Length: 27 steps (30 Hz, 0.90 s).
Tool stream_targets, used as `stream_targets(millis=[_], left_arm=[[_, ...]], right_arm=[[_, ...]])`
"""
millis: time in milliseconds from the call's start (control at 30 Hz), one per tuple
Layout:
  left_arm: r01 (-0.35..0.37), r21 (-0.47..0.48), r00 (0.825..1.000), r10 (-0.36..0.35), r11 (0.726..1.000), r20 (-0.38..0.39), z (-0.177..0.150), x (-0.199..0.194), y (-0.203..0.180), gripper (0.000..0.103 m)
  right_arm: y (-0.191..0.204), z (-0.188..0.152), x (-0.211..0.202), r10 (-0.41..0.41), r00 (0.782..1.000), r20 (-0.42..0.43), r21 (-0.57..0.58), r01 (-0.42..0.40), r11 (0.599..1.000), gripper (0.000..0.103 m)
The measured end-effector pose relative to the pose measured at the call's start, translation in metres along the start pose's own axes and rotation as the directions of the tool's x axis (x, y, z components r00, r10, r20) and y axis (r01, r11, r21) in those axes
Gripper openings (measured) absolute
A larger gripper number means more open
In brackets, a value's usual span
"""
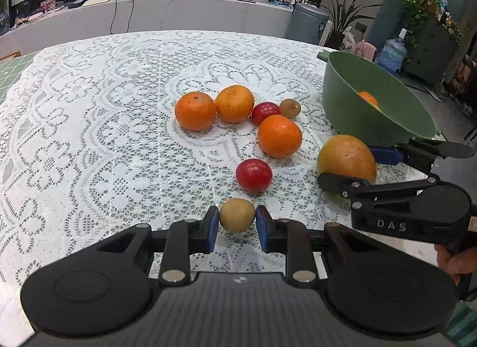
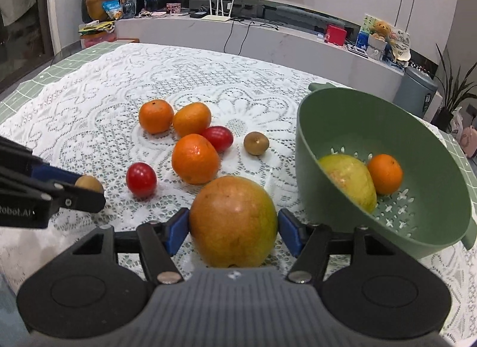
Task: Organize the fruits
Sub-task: 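Carry the kiwi and mango over the colander with both tools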
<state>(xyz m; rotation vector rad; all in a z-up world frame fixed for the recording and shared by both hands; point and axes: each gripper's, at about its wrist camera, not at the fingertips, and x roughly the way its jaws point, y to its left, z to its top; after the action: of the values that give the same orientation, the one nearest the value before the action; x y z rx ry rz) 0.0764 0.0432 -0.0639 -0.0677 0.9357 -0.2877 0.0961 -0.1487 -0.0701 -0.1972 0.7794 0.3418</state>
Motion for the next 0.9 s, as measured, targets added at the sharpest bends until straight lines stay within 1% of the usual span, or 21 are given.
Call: stream_targets(millis=[100,233,333,467,567,700,767,900], left_arm=[[-0.005,0.007,1.000,0.005,1.000,0.000,-0.001,0.000,-0.001,0.030],[-0.007,0.019,1.000,0.007,1.000,0.025,-0.002,-0.004,-0.006,0.030],[0.000,0.022,1.000,-0.001,1.000,0.029,-0.002,-0.006,-0.009,0.030],[0.027,0.034,0.999,-0.028,0.999,0.039,0.006,-0.014,-0.019,0.030],[0.059,0.053,0.997,-0.061,0.997,0.049,0.017,-0.023,-0.029,0.030],[0.096,0.130,0.992,-0.105,0.987,0.066,0.039,-0.033,-0.050,0.030],[0.125,0.162,0.988,-0.137,0.979,0.065,0.054,-0.036,-0.060,0.030],[0.182,0.188,0.980,-0.193,0.965,0.043,0.082,-0.031,-0.078,0.030]], right_arm=[[-0.004,-0.002,-0.004,0.012,1.000,-0.001,0.027,-0.012,1.000,0.062],[-0.007,0.000,-0.018,0.045,0.999,0.008,0.047,-0.045,0.998,0.062],[-0.007,0.004,-0.038,0.064,0.997,0.041,0.031,-0.065,0.997,0.061],[-0.015,0.011,-0.064,0.074,0.994,0.084,0.036,-0.077,0.996,0.061],[-0.029,0.017,-0.081,0.060,0.992,0.108,0.046,-0.066,0.997,0.061],[-0.061,0.024,-0.097,0.045,0.992,0.117,0.085,-0.055,0.995,0.062],[-0.078,0.027,-0.102,0.028,0.994,0.110,0.098,-0.039,0.994,0.062],[-0.109,0.032,-0.101,-0.011,0.998,0.060,0.108,0.005,0.994,0.062]])
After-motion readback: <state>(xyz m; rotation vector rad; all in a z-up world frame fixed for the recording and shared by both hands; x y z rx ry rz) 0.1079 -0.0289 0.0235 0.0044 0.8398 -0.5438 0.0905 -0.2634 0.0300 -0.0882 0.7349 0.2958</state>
